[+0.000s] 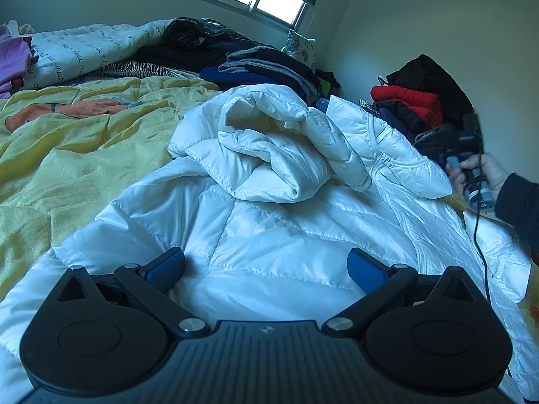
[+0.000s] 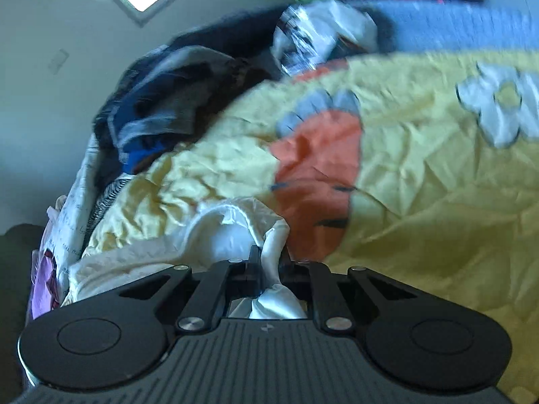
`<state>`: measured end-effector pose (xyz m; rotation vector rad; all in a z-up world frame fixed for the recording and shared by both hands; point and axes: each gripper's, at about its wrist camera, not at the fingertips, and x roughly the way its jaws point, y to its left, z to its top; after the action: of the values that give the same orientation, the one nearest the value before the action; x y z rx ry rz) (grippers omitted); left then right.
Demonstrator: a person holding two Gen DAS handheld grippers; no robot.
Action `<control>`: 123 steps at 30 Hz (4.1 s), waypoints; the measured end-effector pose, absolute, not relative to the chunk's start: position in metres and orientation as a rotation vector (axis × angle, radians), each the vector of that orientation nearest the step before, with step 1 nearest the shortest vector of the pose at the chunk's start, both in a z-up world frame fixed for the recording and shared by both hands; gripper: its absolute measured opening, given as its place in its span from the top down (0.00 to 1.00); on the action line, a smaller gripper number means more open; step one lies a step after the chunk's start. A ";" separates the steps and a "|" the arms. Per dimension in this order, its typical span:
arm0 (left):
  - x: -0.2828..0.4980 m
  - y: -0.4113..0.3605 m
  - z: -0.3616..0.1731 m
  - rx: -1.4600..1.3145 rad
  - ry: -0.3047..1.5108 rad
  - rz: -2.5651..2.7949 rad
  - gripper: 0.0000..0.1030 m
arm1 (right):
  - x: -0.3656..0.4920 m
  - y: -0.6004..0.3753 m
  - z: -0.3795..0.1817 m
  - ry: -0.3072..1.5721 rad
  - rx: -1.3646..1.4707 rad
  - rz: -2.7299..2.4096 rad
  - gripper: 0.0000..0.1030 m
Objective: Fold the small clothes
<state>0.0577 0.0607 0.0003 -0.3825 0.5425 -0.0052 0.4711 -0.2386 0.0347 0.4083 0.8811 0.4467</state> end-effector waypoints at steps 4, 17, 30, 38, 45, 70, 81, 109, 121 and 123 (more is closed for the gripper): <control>0.058 0.061 0.000 -0.384 0.542 -0.006 0.00 | 0.434 -0.233 0.088 0.770 0.344 0.527 0.87; 0.057 0.062 0.000 -0.391 0.539 -0.006 0.00 | 0.192 -0.218 0.105 0.766 0.044 0.680 0.79; 0.050 0.058 0.033 -0.404 0.496 0.029 0.00 | 0.101 -0.277 0.129 0.694 0.361 0.594 0.37; 0.139 0.066 0.078 -0.461 0.591 0.004 0.00 | 0.064 -0.308 0.181 0.528 0.407 0.647 0.06; 0.186 0.091 0.060 -0.834 0.634 0.042 0.28 | 0.063 -0.293 0.151 0.621 0.385 0.632 0.07; 0.114 0.165 0.064 -0.880 0.659 0.355 0.16 | 0.152 -0.274 0.068 0.835 0.671 0.536 0.07; 0.153 0.068 0.068 -0.703 0.705 -0.038 0.14 | 0.212 -0.300 0.012 0.936 0.974 0.371 0.20; 0.197 0.030 0.061 -0.410 0.703 0.053 0.19 | 0.229 -0.291 0.004 0.837 0.979 0.414 0.30; 0.175 -0.065 0.036 -0.102 0.579 -0.181 0.19 | 0.206 -0.484 0.041 0.458 1.084 0.003 0.31; 0.173 -0.079 0.021 -0.022 0.577 -0.165 0.19 | 0.224 -0.500 0.036 0.469 1.056 -0.085 0.31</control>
<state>0.1732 -0.0792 0.0205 -0.0224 0.5775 -0.1646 0.2237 -0.5005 0.0357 1.0560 0.4692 -0.0848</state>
